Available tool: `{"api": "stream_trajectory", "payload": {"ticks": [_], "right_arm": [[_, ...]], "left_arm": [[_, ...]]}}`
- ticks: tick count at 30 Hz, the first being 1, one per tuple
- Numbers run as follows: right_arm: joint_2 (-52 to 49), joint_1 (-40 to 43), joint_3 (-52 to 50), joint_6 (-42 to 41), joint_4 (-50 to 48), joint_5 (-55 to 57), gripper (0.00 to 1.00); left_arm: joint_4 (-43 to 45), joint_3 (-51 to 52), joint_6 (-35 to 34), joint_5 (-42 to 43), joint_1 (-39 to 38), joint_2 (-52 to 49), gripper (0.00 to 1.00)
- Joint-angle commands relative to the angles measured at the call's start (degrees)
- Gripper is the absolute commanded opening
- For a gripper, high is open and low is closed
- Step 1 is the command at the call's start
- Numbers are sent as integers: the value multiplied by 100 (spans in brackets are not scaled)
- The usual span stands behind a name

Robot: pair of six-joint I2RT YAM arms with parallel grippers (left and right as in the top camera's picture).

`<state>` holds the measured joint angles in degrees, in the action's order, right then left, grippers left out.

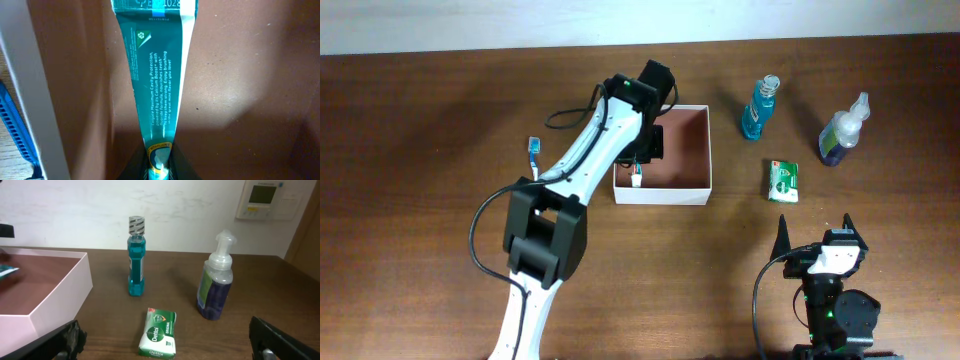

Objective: Pack container
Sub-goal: 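Lower the tube into the box and open the left gripper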

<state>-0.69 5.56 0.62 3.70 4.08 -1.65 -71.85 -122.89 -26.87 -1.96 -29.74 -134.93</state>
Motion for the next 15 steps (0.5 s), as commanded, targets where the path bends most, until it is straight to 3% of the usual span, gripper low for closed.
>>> {"api": "stream_trajectory", "payload": {"ticks": [1,15], "right_arm": [[50,-31,-31,37,20,-74,98],[50,-31,-31,37,20,-74,98]], "left_arm": [[61,-79,-72,22,-26,-35,1],[330,-79,-70,0,-26,-387,1]]}}
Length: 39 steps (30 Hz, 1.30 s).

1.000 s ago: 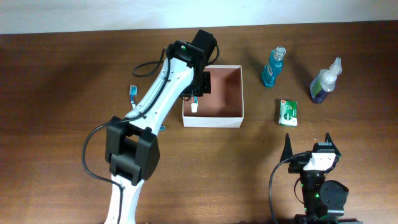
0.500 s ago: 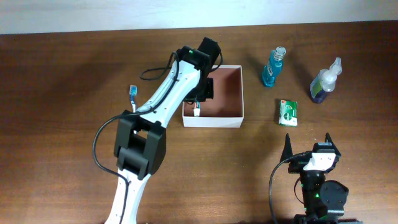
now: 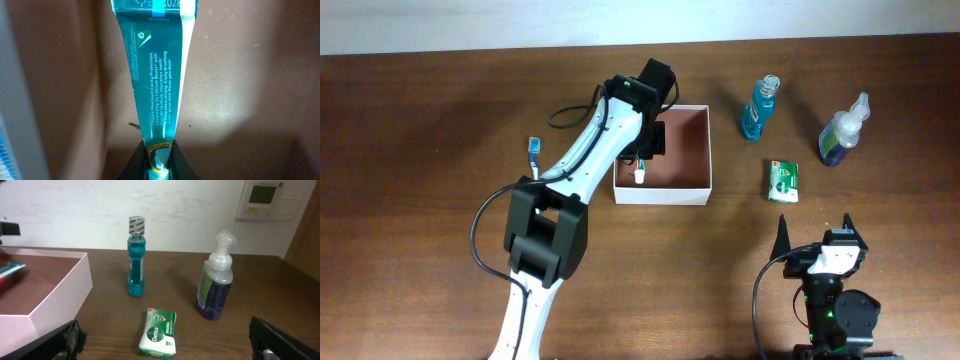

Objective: Pack container
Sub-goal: 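Lower the tube into the box and open the left gripper, then raise the left gripper and move it over the blue toothbrush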

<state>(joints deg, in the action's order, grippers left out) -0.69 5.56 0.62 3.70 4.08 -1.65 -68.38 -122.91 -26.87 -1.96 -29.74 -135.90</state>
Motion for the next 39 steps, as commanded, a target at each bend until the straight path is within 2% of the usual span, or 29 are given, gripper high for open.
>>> {"api": "stream_trajectory", "payload": {"ticks": [1,11,15,18,20,29,33,39], "right_arm": [[50,-31,-31,37,20,-74,98],[50,-31,-31,37,20,-72,98],[50,-31,-31,37,20,-74,98],[50,-31,-31,37,22,-74,98],[50,-31,-31,35,22,-74,98],[50,-31,-31,35,20,-72,98],[50,-31,-31,35,20,-74,98],[50,-31,-31,37,20,-74,98]], "left_arm": [[-24,-76,-70,0,-26,-319,1],[-17,-76,-28,-262,-26,-361,2],[-17,-76,-28,-262,-26,-361,17],[-17,-76,-28,-262,-26,-361,18],[-20,-76,-24,-262,-26,-361,24],[-138,-203,232,-234,-26,-358,32],[-409,-634,356,-192,-26,-358,36],[-1154,-2319,599,-31,-26,-358,39]]}}
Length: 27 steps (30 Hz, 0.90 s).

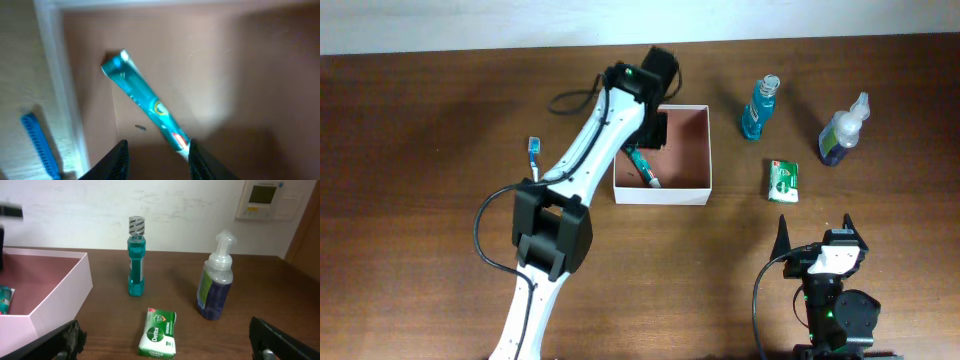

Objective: Pack container
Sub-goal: 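Raise the left gripper and move it over the blue toothbrush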

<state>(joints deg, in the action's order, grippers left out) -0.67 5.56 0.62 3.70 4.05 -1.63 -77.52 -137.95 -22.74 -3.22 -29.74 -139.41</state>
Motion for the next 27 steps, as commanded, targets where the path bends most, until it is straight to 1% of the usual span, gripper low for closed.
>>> {"api": "stream_trajectory", "payload": {"ticks": [1,3,4,5,6,8,9,10,14,17,21,22,25,27], "right_arm": [[48,-31,-31,37,24,-76,98],[48,-31,-31,37,22,-76,98],[48,-31,-31,37,22,-76,98],[48,-31,-31,37,24,-76,98],[48,-31,-31,37,22,-76,98],[48,-31,-31,35,24,-76,98],[48,-31,-31,37,22,-76,98],[48,-31,-31,37,22,-76,98],[48,-31,-31,35,22,-76,98],[48,-31,-31,37,22,-76,98],[48,-31,-31,37,22,-76,98],[48,-31,-31,37,22,-76,98],[48,-31,-31,37,22,-76,98],[48,-31,-31,37,22,-76,98]], "left_arm": [[-367,-1071,186,114,-26,-7,40],[-643,-1578,186,216,-26,-7,47],[-800,-1812,186,240,-20,-7,52],[-1010,-2063,195,229,-9,-7,62],[-1224,-2284,245,214,20,-7,69],[-1657,-2621,339,140,90,-7,78],[-1919,-2780,496,92,208,-7,92],[-1919,-2780,761,275,278,17,99],[-1919,-2754,776,299,575,17,99],[-1919,-2704,1049,269,883,17,99],[-1919,-2647,1093,267,1539,17,99],[-1919,-2645,1217,367,1709,17,99],[-1919,-2608,1952,909,2232,17,99],[-1919,-2492,2002,1032,2507,17,99]]}}
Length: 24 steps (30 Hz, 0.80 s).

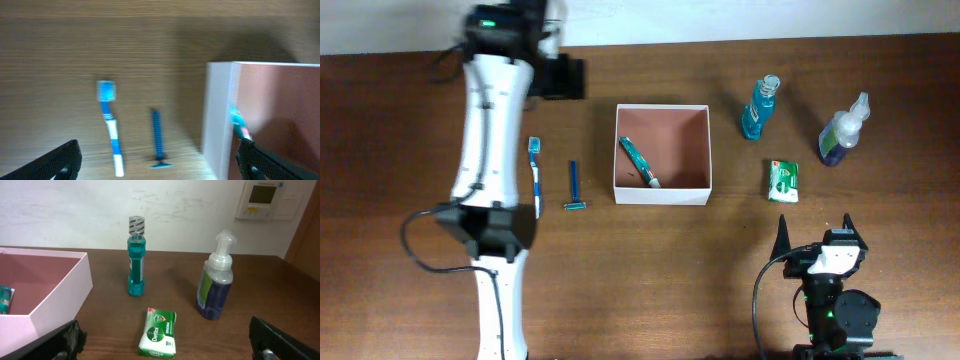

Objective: Pack container
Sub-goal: 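Raise the left gripper and move it over the blue toothbrush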

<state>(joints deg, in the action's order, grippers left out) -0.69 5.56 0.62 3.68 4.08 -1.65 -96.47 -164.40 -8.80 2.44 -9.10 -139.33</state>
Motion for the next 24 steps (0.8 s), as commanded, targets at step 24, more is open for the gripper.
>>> {"api": "stream_trajectory", "payload": {"ticks": [24], "right_arm": [[50,-31,-31,39,20,-74,98]], "left_arm": [[-26,3495,284,164,813,11,99]]}}
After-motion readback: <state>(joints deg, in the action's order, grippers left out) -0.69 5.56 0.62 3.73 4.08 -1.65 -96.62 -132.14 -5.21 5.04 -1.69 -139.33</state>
